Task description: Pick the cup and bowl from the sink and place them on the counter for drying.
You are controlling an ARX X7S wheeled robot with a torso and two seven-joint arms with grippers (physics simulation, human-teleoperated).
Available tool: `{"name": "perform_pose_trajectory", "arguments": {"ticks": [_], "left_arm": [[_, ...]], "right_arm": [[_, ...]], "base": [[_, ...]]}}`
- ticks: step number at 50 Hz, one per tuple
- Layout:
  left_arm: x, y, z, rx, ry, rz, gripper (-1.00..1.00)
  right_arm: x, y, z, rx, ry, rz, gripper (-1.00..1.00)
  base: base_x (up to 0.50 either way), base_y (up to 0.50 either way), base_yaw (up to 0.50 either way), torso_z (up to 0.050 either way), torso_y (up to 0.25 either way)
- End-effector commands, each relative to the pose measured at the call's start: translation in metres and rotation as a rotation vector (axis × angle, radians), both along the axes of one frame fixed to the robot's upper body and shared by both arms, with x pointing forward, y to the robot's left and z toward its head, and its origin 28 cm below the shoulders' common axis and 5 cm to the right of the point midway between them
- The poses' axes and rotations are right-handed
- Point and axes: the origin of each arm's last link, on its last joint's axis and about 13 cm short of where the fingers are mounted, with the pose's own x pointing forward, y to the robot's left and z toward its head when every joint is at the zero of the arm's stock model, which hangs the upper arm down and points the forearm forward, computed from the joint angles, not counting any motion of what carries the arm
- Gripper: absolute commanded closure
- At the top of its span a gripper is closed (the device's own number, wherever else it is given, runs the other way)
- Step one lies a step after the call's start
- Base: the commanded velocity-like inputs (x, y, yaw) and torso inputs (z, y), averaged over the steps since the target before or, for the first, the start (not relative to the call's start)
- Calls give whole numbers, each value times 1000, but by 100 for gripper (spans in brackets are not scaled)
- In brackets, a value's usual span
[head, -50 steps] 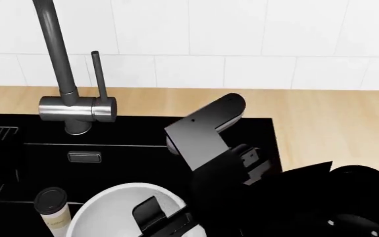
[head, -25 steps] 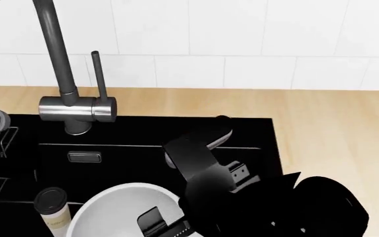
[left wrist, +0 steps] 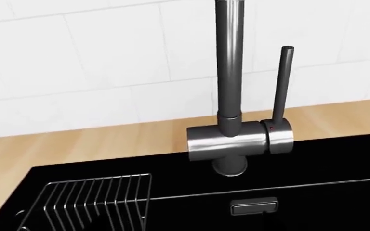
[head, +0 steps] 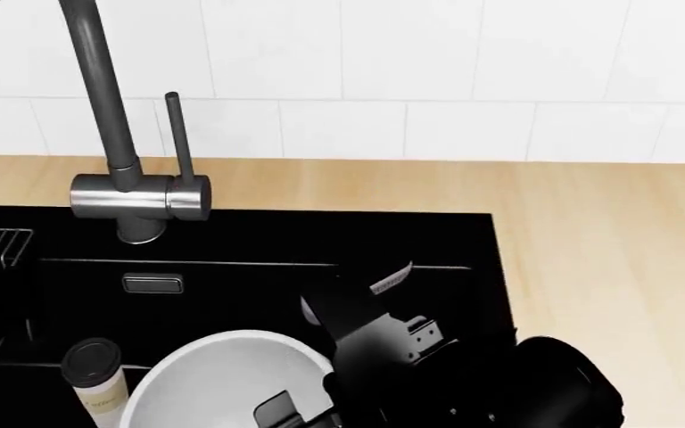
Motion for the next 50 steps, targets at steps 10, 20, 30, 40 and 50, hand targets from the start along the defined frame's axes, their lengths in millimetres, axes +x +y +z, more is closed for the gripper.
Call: {"name": "perform_pose_trajectory", "arguments": {"ticks": [10, 20, 30, 40, 50], "left_arm": [[-5, 6, -1, -12, 1, -8, -100], [7, -17, -5, -10, 4, -6, -100], [2, -7, -9, -11, 14, -9, -100], [-3, 3, -4, -10, 6, -6, -100], [-2, 3, -4, -8, 10, 0, -100]], "right_arm": [[4, -2, -18, 0, 50, -6, -100], [6, -2, -14, 10, 22, -35, 100], [-5, -8, -7, -23, 10, -43, 100], [-11, -12, 23, -30, -73, -50, 100], [-25, -16, 68, -37, -183, -29, 100]], "base": [[0, 0, 0, 0, 0], [0, 0, 0, 0, 0], [0, 0, 0, 0, 0], [0, 0, 0, 0, 0], [0, 0, 0, 0, 0]]}}
